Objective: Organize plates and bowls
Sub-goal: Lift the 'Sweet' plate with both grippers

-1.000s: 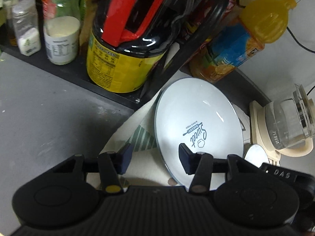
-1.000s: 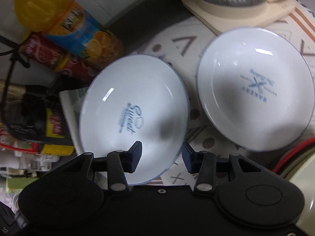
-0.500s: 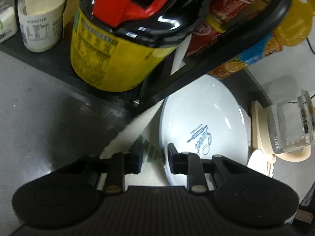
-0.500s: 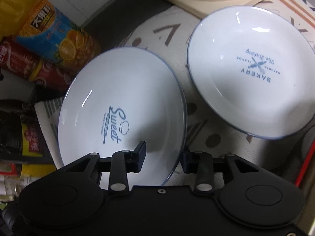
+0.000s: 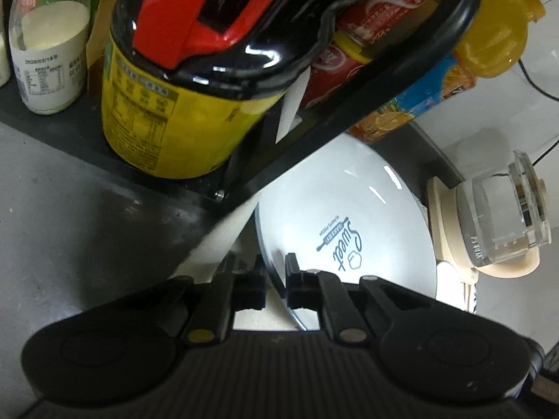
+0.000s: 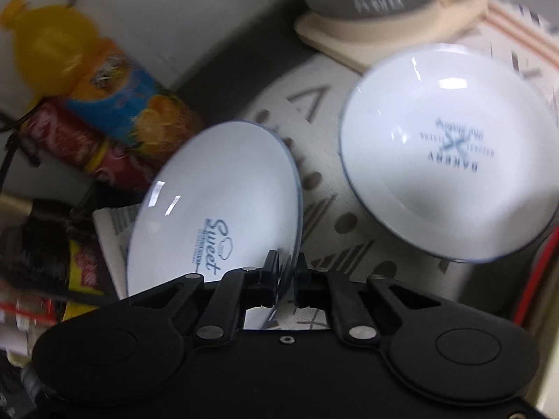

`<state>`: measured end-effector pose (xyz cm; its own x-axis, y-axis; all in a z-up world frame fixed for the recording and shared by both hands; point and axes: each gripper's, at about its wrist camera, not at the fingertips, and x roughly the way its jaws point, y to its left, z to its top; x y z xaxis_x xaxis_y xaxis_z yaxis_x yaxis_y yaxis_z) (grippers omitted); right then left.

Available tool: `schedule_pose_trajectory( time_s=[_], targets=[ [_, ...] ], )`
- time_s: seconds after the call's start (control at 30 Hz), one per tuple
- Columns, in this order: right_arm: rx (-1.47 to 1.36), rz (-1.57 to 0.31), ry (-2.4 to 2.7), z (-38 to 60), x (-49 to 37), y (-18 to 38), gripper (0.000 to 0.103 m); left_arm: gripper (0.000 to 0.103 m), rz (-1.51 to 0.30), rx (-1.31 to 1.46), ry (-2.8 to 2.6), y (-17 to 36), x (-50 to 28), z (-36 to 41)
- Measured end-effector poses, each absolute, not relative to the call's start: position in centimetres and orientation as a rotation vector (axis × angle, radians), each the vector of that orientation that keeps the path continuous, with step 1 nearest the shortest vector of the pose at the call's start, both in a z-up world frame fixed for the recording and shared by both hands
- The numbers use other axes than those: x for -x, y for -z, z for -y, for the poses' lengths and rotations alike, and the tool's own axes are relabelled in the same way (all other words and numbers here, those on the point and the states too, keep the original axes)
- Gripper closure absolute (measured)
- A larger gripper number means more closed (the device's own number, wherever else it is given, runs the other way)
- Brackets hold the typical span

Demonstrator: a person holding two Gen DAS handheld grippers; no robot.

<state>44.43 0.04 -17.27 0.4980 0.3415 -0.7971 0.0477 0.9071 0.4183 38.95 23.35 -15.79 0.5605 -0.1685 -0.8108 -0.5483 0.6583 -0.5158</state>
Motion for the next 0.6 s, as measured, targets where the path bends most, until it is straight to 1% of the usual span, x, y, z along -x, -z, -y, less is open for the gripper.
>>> schedule_pose_trajectory(
  time_s=[0.13,0.3,0.6],
  targets=[
    [-0.366,-1.009,-0.195,-0.3,-43.3,16.0,0.093,0.094,-0.974,0.823,-0.252,15.0,-38.4,-23.3],
    [-0.369,-0.982,-0.186,-0.1,-41.4,15.5,0.093,0.094,-0.956,0.765,-0.226,13.6,-37.3,-22.4],
    [-0.376,-0.925,-0.191,-0.1,-37.2,13.2,0.093,0.094,-0.932,0.742,-0.205,11.1,-33.6,-22.1]
  ],
)
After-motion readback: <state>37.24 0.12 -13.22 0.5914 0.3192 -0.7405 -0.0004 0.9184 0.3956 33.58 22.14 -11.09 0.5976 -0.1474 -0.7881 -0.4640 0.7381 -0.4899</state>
